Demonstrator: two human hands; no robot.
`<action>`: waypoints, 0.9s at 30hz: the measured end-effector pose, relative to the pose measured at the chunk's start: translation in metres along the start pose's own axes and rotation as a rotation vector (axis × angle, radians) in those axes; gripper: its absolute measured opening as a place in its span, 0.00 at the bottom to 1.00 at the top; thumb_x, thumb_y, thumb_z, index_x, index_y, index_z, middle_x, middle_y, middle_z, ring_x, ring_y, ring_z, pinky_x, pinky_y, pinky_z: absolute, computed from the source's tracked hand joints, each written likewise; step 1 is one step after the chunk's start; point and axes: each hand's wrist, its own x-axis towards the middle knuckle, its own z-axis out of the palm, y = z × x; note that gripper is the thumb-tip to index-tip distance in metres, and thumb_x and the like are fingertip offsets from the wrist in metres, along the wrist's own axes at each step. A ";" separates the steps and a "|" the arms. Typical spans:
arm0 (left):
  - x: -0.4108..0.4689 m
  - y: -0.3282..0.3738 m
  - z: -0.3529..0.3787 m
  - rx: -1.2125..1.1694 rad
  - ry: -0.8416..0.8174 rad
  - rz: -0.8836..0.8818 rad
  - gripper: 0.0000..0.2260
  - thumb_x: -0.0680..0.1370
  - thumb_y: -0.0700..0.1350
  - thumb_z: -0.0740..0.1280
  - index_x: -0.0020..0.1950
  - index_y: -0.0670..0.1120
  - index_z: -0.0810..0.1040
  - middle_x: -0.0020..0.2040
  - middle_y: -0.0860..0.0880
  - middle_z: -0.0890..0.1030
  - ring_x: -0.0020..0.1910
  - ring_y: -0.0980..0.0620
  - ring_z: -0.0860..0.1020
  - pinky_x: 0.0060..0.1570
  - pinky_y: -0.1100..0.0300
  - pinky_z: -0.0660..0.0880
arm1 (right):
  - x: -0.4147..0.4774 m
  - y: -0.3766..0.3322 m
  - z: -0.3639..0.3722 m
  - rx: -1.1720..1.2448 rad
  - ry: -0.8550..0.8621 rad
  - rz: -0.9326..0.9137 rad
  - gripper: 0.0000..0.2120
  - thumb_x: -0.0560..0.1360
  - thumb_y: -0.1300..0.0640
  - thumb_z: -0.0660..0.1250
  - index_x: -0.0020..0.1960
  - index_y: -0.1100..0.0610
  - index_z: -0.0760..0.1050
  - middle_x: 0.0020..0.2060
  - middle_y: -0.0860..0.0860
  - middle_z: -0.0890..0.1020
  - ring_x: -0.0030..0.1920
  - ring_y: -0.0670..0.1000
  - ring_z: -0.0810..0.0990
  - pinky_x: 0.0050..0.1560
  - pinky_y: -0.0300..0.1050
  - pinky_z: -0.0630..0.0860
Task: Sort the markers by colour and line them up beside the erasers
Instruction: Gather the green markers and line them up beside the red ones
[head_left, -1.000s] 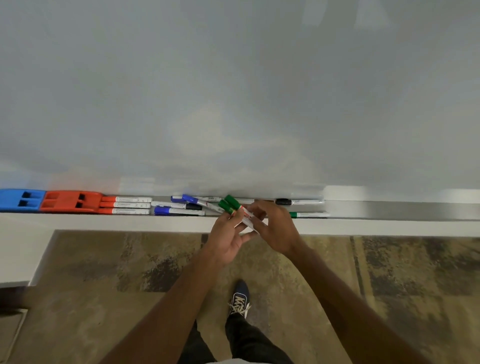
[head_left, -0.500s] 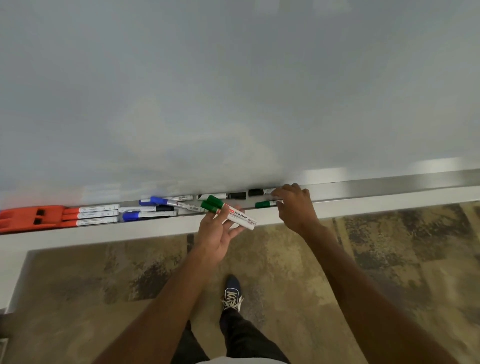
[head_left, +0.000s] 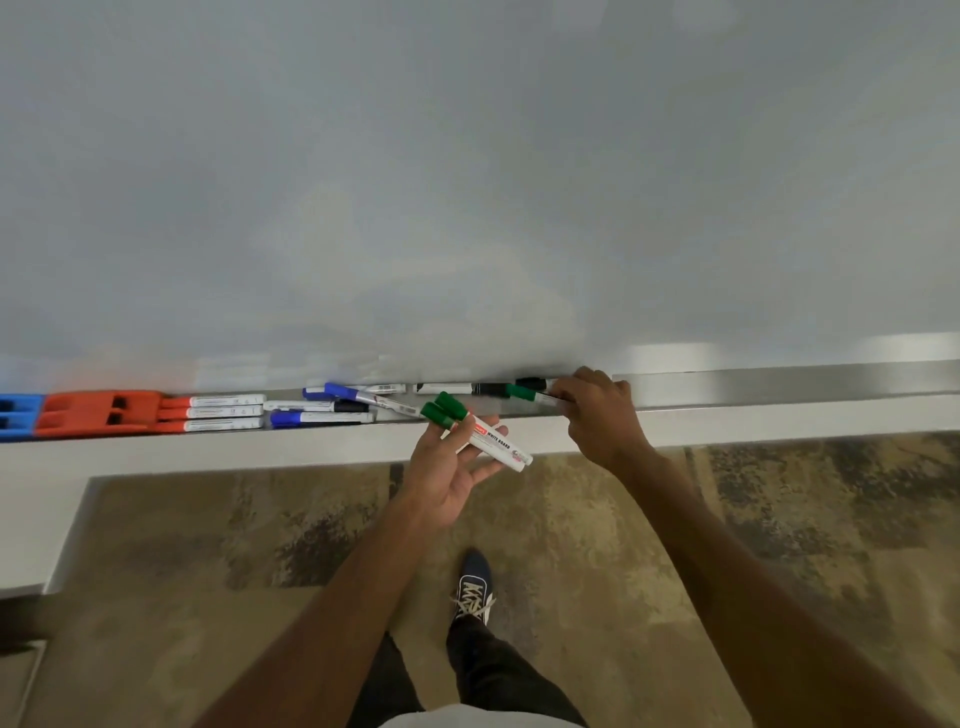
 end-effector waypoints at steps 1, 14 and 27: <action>-0.002 0.000 -0.001 -0.004 0.003 0.006 0.10 0.81 0.37 0.61 0.63 0.41 0.70 0.61 0.36 0.80 0.61 0.37 0.78 0.62 0.33 0.71 | 0.000 -0.009 0.000 0.078 0.010 -0.018 0.13 0.74 0.68 0.66 0.55 0.55 0.80 0.47 0.51 0.79 0.47 0.54 0.77 0.49 0.49 0.69; -0.024 0.025 -0.037 -0.203 0.104 0.155 0.18 0.82 0.38 0.58 0.72 0.35 0.65 0.54 0.38 0.79 0.52 0.41 0.80 0.40 0.49 0.82 | -0.005 -0.118 0.029 0.686 -0.076 -0.035 0.05 0.73 0.63 0.72 0.48 0.57 0.84 0.42 0.48 0.86 0.39 0.44 0.82 0.42 0.39 0.79; -0.028 0.058 -0.097 -0.222 0.273 0.183 0.24 0.73 0.41 0.71 0.67 0.36 0.71 0.60 0.34 0.79 0.55 0.39 0.81 0.44 0.46 0.82 | 0.009 -0.180 0.058 0.589 -0.134 -0.144 0.08 0.75 0.61 0.71 0.51 0.52 0.85 0.45 0.49 0.85 0.42 0.46 0.81 0.45 0.44 0.79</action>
